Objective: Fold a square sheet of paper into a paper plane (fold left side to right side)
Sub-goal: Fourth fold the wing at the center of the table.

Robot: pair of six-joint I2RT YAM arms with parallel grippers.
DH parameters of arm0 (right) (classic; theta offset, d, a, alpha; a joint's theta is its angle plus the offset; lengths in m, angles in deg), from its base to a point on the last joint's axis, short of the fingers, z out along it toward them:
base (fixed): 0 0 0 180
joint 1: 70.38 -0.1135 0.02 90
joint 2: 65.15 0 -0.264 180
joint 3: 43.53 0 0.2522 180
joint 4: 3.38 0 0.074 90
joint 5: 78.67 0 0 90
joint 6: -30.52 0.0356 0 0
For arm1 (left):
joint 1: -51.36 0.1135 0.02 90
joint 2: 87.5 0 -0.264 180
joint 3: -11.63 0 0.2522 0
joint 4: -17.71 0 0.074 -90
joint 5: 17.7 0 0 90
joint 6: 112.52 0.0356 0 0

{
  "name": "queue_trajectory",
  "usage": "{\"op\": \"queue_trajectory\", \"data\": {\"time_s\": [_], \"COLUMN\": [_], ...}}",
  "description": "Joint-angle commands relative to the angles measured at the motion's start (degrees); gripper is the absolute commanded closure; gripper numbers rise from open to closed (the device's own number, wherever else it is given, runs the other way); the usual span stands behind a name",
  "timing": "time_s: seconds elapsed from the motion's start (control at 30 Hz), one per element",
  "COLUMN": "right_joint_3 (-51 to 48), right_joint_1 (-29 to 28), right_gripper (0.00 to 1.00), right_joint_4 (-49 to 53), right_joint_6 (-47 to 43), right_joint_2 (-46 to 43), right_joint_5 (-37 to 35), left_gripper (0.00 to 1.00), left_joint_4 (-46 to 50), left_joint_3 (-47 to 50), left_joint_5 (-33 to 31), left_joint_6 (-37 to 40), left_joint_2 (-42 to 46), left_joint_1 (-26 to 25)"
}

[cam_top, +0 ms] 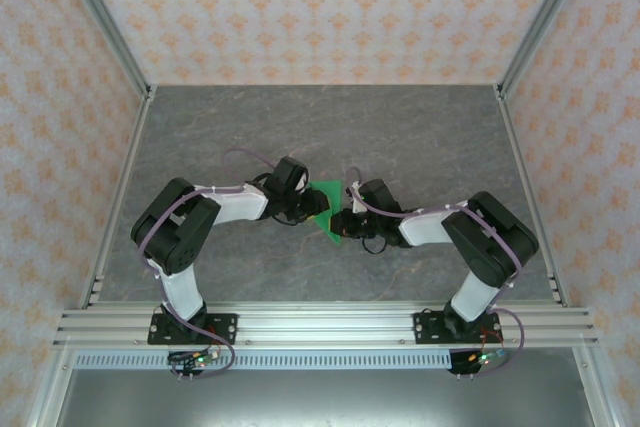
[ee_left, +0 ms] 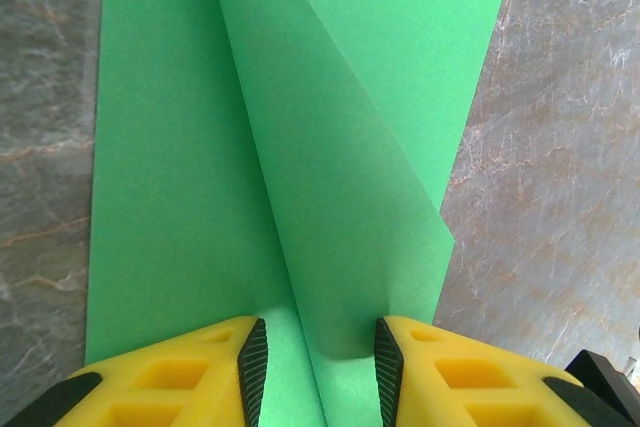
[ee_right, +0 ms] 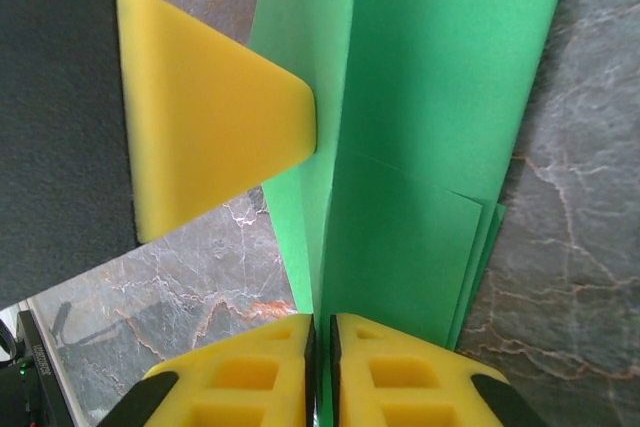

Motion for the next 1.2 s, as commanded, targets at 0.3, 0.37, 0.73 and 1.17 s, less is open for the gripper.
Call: {"op": "queue_trajectory", "data": {"time_s": [0.3,0.37,0.73,1.17], "right_joint_3": [-1.1,-1.2,-4.7,-2.3], "right_joint_1": [0.3,0.2,7.7,10.3], "right_gripper": [0.77,0.73,0.61,0.67], "right_joint_4": [-1.8,-1.8,-2.8,-13.9], "right_joint_6": [0.1,0.1,1.6,8.5], "right_joint_2": [-1.8,-2.4,-9.1,0.6], "right_joint_5": [-0.3,-0.5,4.1,12.2], "left_gripper": [0.63,0.63,0.63,0.63], "left_joint_4": [2.2,2.2,2.3,2.1], "left_joint_3": [-0.7,-0.5,-0.4,-0.6], "left_joint_5": [-2.0,-2.0,-2.0,-2.0], "left_joint_6": [0.6,0.6,0.6,0.5], "left_joint_2": [-1.0,-0.9,-0.4,-0.4], "left_joint_1": [0.2,0.2,0.2,0.1]}}
